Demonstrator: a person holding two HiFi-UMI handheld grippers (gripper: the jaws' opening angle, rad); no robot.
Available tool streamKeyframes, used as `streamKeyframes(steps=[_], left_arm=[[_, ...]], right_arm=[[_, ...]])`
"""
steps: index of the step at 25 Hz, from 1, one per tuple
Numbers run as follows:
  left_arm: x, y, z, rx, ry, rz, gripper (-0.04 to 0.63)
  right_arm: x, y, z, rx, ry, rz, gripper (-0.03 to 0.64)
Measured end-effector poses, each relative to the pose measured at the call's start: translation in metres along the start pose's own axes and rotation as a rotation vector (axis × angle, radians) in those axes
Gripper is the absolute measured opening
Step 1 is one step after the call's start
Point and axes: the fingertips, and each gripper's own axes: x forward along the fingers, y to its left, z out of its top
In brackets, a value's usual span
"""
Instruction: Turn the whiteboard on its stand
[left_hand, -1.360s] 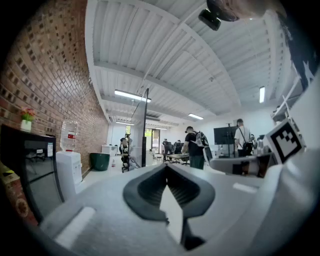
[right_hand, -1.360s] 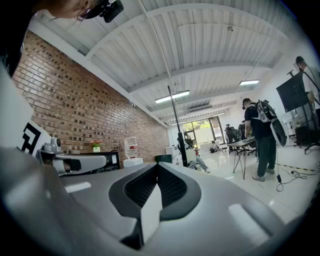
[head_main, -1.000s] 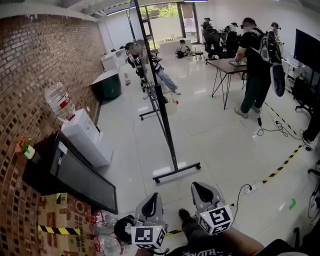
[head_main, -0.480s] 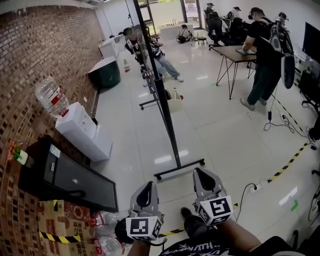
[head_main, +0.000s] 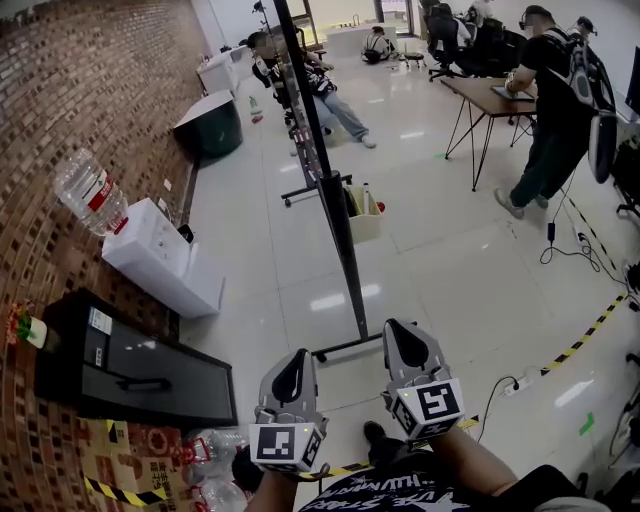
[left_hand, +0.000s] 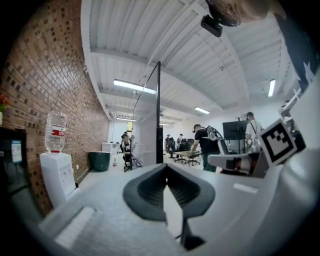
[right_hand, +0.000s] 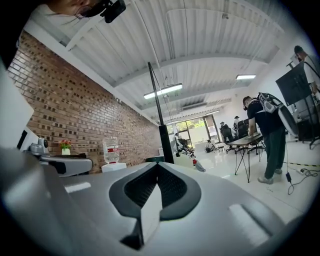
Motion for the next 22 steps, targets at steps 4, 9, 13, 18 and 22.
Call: streamKeyframes(steps=[4,9,13,18,22], left_arm=[[0.029,0.011,-0.002,-0.01,0.008,0.007,0.006],[0.049,0.015,0.006,0.001,-0.004,0.033,0.006],[0.059,0.023,0.006,-0.007,0.003,0.047,0.006],[0.069,0.037,0.0,-0.007,0.024,0.048,0.006],[0.085,0.051,0.004,-0.01,0.014,0.028,0.006]], right_arm=[[0.035,-0.008,-0.001,0.014,-0.008,0.025,0.009],[0.066,-0.017,0.01,0.048,-0.005,0.026,0.009],[0.086,-0.01,0.006,0.037,-0.003,0.064,0.011],[0.097,-0.003,0.005,-0.008,0.0,0.07,0.048],[0.116,-0.009,0.001,-0.029,0.021,0.053,0.144]])
